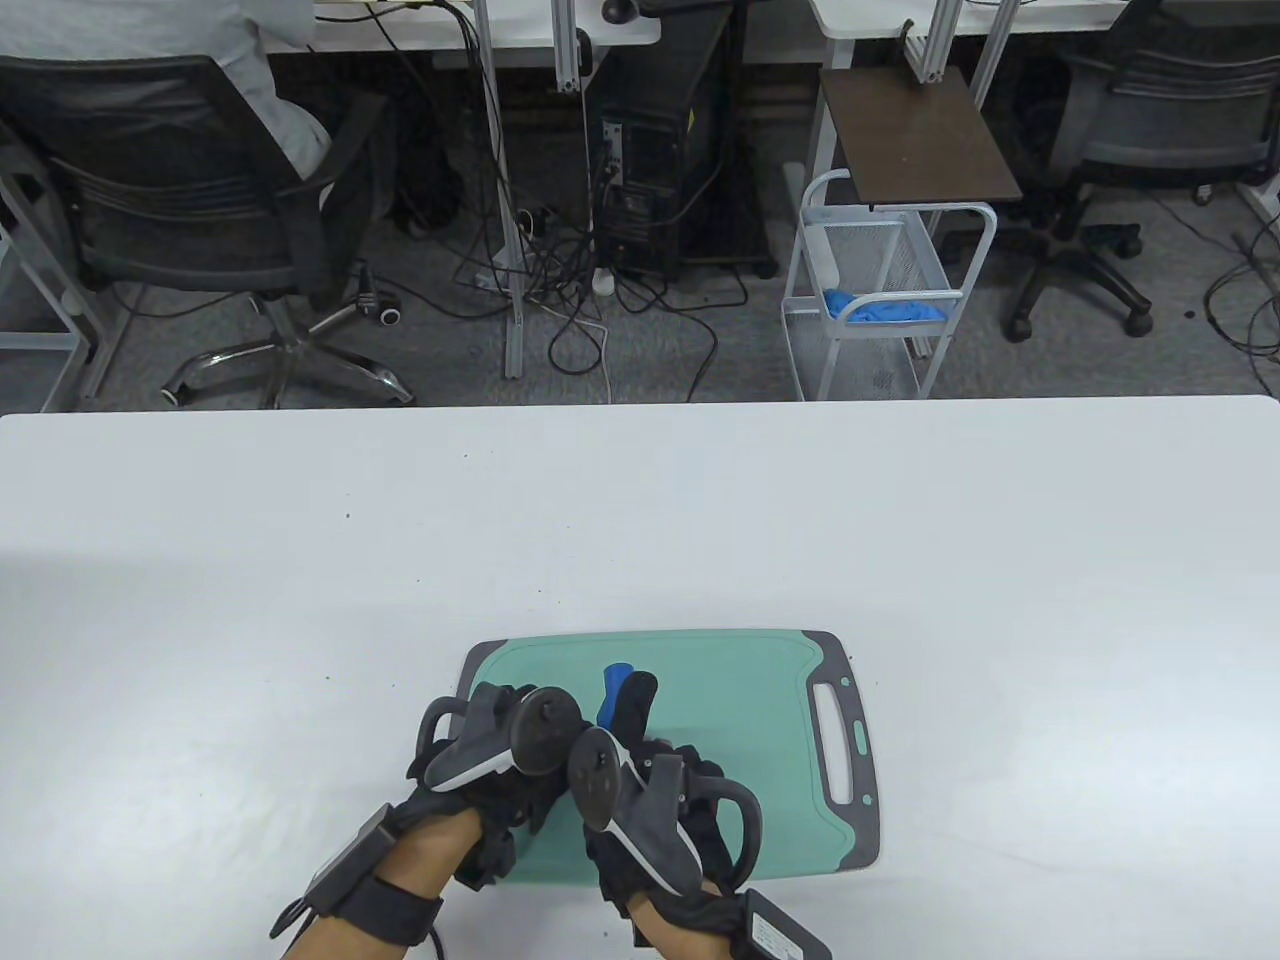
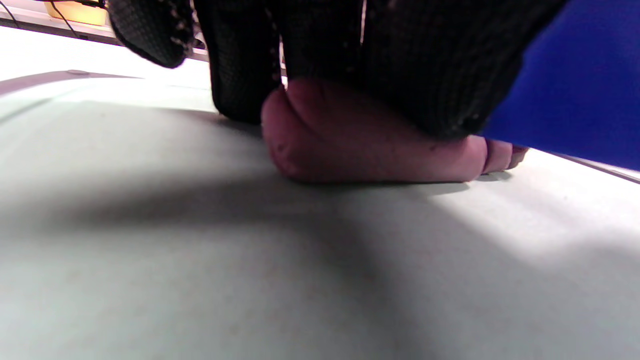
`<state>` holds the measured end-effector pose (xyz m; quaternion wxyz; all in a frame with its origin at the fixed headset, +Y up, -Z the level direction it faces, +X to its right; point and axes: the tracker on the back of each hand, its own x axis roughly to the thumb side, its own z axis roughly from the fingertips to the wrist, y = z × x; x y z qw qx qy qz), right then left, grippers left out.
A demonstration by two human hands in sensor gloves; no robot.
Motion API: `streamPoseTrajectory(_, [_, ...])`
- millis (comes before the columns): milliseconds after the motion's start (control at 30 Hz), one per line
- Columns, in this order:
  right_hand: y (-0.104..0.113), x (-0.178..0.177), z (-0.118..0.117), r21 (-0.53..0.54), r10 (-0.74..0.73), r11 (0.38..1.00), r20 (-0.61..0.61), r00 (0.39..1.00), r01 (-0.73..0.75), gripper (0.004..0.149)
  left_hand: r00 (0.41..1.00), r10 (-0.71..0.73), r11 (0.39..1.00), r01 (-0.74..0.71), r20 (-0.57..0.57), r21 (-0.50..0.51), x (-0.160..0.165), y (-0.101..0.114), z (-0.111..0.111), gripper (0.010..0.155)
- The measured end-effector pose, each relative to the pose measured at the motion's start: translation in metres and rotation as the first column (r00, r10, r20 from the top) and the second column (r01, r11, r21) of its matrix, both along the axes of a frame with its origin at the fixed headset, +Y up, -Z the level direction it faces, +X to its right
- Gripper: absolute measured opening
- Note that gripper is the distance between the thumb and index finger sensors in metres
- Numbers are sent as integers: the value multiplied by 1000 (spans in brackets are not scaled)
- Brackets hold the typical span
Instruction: Slice plasticine roll into thin flakes
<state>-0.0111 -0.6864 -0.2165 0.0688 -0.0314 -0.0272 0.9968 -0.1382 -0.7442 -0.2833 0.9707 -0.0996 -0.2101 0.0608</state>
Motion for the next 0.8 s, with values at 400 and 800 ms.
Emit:
streamPoseTrajectory(400, [1,0,0,0,4,1000,-1,1000,-4,82,1000,3,1000,-3,-2,-2,0,0,0,47])
streamPoseTrajectory(800, [2,-2,0,10,28,1000,-13,1000,-27,82,1000,3,1000,-3,-2,-2,0,0,0,47])
